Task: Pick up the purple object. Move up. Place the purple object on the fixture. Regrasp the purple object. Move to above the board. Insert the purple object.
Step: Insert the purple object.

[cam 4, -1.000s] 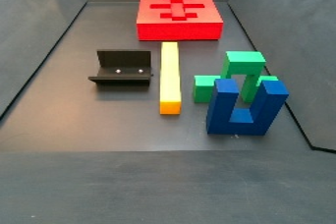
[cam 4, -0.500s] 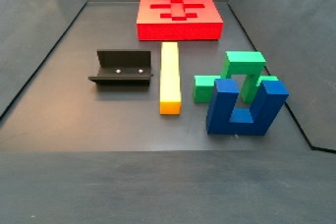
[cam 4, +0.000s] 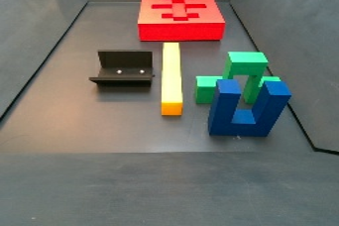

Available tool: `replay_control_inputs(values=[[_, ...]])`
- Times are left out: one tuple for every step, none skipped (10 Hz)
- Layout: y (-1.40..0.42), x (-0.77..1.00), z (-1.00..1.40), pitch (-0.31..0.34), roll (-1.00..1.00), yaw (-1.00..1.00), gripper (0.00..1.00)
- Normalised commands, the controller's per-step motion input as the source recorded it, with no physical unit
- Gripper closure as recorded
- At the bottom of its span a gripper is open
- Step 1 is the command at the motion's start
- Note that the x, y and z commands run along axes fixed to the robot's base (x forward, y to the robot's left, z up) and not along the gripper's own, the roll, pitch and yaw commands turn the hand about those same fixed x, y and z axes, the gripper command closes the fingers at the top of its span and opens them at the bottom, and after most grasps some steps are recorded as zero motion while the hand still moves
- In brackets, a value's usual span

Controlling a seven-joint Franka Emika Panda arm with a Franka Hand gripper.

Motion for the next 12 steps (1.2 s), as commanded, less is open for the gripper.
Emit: replay_control_inputs(values=[[-0.33,0.25,-0.25,-0.1,-0.39,-0.06,1.0],[-0.43,0.23,-0.12,-0.013,-0.45,0.0,1.0],[-0.43,0.24,-0.13,-0.011,-0.44,0.0,1.0],[-0.39,0.27,-0.25,-0.009,-0.38,0.0,1.0],[-0.42,0.41,-0.5,-0.003,-0.26,0.07,1.0],[-0.64,0.39,-0.97,-0.004,0.0,0.19,1.0],[-0.6,0.38,-0.92,-0.083,0.07,0.17,1.0],[-0.66,0.5,-0.95,-0.037,0.07,0.13,1.0],[-0.69,0.43,-0.87,-0.017,0.04,0.0,1.0],[-0.49,0.37,-0.57,0.0,0.08,0.0,1.0],[-0.17,0.14,-0.27,0.0,0.08,0.0,1.0],[-0.04,0.01,-0.16,0.02,0.11,0.0,1.0]])
